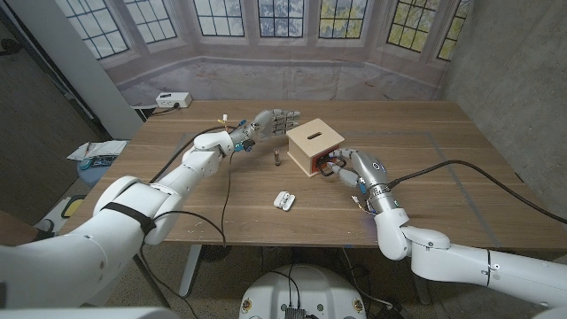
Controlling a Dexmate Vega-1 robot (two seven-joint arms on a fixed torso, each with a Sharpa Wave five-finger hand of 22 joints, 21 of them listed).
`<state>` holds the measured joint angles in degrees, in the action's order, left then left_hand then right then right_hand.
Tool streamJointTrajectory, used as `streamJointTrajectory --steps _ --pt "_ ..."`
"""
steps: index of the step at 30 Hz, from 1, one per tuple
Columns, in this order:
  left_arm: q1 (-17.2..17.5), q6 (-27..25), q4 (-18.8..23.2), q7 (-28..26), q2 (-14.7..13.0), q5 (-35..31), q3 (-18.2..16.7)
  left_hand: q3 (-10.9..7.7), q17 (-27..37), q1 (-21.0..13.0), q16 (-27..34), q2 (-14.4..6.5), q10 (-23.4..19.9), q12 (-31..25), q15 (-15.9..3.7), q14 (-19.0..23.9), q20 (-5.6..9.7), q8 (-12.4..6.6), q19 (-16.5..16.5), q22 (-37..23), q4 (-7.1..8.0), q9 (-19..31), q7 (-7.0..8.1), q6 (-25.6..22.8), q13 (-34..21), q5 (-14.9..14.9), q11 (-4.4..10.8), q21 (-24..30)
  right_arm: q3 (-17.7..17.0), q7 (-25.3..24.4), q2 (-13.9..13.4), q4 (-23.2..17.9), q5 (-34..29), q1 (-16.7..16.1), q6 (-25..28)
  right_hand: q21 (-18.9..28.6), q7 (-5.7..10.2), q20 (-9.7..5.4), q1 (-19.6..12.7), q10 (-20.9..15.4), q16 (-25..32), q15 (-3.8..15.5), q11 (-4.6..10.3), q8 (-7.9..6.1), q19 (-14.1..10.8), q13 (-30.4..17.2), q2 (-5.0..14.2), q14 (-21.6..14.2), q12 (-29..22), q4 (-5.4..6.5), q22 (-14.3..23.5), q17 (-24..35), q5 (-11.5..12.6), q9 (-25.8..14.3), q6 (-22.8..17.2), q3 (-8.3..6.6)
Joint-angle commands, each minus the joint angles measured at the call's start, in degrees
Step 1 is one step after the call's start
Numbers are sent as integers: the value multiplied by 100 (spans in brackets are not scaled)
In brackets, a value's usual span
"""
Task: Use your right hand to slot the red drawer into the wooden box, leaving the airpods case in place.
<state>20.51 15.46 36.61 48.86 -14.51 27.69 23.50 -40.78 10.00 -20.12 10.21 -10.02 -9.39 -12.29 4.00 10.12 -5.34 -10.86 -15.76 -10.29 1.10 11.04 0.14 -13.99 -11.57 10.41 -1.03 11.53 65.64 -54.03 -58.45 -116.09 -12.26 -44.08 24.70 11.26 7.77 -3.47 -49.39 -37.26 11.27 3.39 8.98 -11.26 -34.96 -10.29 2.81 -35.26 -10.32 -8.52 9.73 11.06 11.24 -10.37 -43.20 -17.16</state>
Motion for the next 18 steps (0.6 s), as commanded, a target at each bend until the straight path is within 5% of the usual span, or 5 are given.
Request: streamJointTrajectory --steps 1,18 --pt "275 -66 539 -216 -318 156 -41 -19 8 41 22 18 2 8 14 -3 9 -11 11 -6 6 11 43 -6 -21 -4 9 4 -39 -12 -129 -175 101 76 -126 -11 -21 -118 3 -64 28 681 -13 5 -6 -15 -15 -1 -42 4 15 16 -12 -14 -55 -28" --pt "613 -66 1170 -536 -589 291 -14 -20 5 43 22 18 -2 4 12 -3 8 -13 14 -7 -2 11 40 -9 -21 -3 9 7 -140 -107 -265 -69 331 206 -761 0 -5 -167 58 -129 40 750 -23 -4 -29 -17 -4 -24 -55 30 17 20 -17 -15 -99 -26"
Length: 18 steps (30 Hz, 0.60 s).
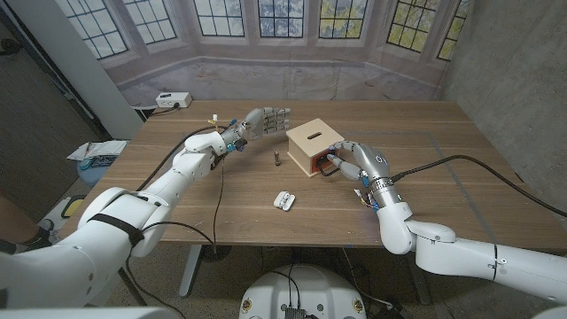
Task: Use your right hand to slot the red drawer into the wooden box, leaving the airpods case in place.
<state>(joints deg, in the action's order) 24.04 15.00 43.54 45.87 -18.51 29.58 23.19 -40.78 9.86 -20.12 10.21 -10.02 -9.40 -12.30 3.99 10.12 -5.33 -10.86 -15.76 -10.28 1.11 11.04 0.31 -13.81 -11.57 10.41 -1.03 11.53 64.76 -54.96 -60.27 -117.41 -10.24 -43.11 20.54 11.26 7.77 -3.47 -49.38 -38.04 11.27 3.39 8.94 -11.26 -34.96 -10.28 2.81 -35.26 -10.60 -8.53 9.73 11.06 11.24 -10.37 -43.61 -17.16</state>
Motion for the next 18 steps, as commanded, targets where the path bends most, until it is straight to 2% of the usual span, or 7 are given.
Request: streamJointTrajectory --steps 1,8,18 --pt "295 -26 545 -275 -211 109 18 -20 19 44 21 17 0 5 13 -4 9 -12 13 -7 -2 11 20 -25 -21 -3 10 7 -64 -22 -82 66 142 121 -364 0 -7 -168 66 -50 45 748 -19 -3 -29 -18 -3 -29 -26 35 17 23 -18 -14 -59 -22" --pt "555 -145 1015 -534 -404 181 16 -20 19 46 23 15 2 5 11 -2 7 -11 15 -8 -2 11 25 -21 -21 -3 9 8 -212 -106 -28 108 304 171 -528 -5 -10 -159 86 -88 55 737 -27 -4 -14 -19 -4 -14 -36 40 18 38 -26 -15 -69 -1" --pt "759 -146 1331 -774 -550 266 26 -21 16 40 23 14 6 5 10 -1 8 -10 16 -8 -16 10 23 -15 -20 -2 21 9 -530 31 -92 -18 914 126 -758 -13 -24 -131 150 -42 49 662 -47 31 20 -23 -40 68 -8 53 20 55 -42 -15 8 56"
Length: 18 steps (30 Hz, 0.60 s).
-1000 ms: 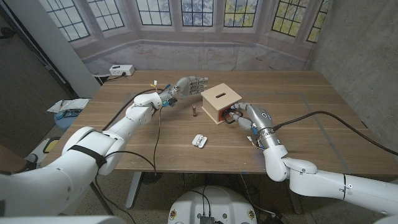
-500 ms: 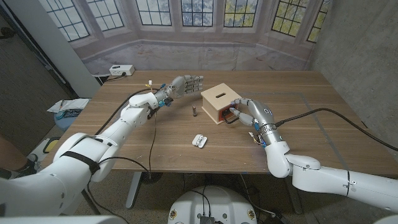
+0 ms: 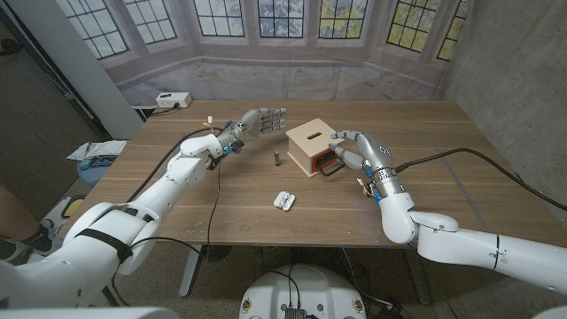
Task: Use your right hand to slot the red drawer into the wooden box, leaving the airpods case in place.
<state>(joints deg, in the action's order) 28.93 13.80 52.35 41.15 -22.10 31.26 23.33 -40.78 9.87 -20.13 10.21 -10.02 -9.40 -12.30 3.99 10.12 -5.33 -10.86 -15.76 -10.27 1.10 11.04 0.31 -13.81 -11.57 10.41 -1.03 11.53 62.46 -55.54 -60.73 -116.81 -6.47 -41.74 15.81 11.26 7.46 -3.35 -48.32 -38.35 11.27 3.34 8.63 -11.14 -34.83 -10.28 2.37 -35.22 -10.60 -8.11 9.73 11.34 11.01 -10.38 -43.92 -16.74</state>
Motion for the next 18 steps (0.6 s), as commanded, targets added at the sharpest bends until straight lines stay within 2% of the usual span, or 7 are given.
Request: streamJointTrajectory --steps 1,10,18 --pt "287 -15 473 -326 -199 104 11 -20 15 41 22 14 5 5 8 -3 9 -10 16 -9 -16 10 23 -14 -20 -2 17 10 -336 104 -53 -87 596 -19 -314 -14 13 -142 48 -8 50 657 -14 19 11 -23 4 68 -7 12 20 29 -20 -14 39 17" --pt "390 16 702 -521 -301 150 5 -18 17 42 22 9 5 4 8 -9 6 -11 18 -9 -18 10 24 -16 -20 -3 7 11 -683 52 -15 2 1024 -148 -788 -18 -16 -98 65 37 47 616 -19 51 37 -26 6 145 10 10 21 43 -25 -15 130 48" --pt "534 77 919 -743 -384 194 -35 -18 17 44 24 7 2 2 8 -4 0 -12 20 -9 -19 10 24 -18 -20 -2 4 11 -908 -54 68 131 1080 -267 -1045 -25 -10 -101 66 43 56 615 -22 47 64 -27 15 155 10 9 22 49 -26 -15 133 56"
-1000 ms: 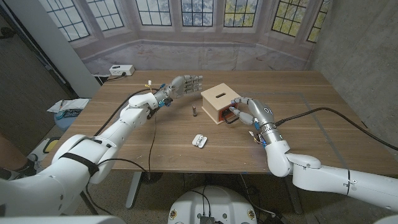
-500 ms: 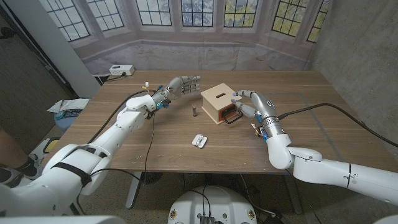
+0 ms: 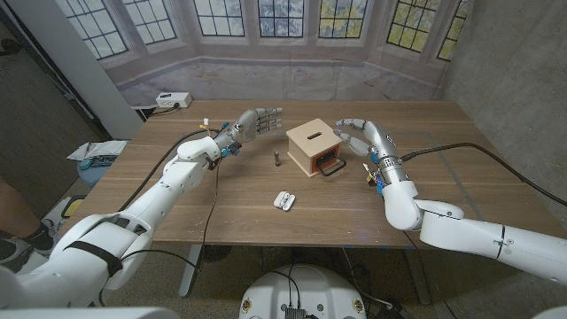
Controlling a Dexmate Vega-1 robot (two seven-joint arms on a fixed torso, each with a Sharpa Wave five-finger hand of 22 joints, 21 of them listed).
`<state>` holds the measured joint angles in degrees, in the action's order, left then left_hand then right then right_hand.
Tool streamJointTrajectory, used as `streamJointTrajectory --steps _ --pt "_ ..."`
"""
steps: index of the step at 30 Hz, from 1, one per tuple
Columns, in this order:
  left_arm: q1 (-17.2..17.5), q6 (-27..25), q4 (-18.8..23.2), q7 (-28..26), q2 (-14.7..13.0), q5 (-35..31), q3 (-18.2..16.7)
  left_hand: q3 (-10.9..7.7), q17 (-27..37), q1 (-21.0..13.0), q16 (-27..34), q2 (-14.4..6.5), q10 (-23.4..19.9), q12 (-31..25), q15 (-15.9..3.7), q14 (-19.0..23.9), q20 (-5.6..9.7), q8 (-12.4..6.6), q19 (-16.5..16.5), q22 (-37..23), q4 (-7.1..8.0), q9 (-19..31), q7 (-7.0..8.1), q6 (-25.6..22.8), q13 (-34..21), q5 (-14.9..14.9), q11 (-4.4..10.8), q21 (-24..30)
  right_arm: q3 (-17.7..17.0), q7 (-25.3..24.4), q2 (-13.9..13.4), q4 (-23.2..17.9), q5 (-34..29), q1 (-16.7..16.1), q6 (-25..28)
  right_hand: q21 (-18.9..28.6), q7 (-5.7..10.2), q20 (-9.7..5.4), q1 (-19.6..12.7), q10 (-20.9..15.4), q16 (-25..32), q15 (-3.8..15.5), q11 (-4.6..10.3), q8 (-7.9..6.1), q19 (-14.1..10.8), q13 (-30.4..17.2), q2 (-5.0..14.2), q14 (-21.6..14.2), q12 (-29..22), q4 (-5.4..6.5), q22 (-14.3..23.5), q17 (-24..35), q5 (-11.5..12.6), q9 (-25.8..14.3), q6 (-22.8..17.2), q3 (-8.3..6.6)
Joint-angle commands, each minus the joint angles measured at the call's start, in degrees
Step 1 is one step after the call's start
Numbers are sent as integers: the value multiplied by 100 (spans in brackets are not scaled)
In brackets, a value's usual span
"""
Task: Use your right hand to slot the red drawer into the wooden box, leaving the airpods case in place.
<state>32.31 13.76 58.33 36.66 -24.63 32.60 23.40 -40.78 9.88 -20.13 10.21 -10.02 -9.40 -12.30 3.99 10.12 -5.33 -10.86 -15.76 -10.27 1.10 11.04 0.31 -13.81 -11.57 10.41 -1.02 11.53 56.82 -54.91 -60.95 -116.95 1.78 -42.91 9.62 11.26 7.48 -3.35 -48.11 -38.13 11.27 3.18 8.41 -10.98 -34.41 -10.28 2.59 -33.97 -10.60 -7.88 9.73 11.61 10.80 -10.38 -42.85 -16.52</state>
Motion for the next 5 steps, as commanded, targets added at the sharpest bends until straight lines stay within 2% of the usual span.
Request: streamJointTrajectory --steps 1,5 --pt "221 84 349 -329 -137 71 -48 -19 16 44 25 7 -1 1 5 -3 3 -12 20 -10 -19 10 25 -18 -20 -2 6 11 -359 -115 99 153 240 -159 -421 -25 -11 -105 44 16 59 634 -3 29 22 -27 -5 29 7 -14 22 23 -4 -15 24 34" --pt "281 136 351 -402 -131 99 -51 -20 16 44 24 7 -1 1 3 -4 3 -11 17 -10 -20 10 23 -15 -20 -2 18 13 -410 -107 172 235 221 -207 -481 -24 -14 -111 41 11 69 635 -10 27 28 -28 15 28 4 -13 23 29 -4 -16 26 35"
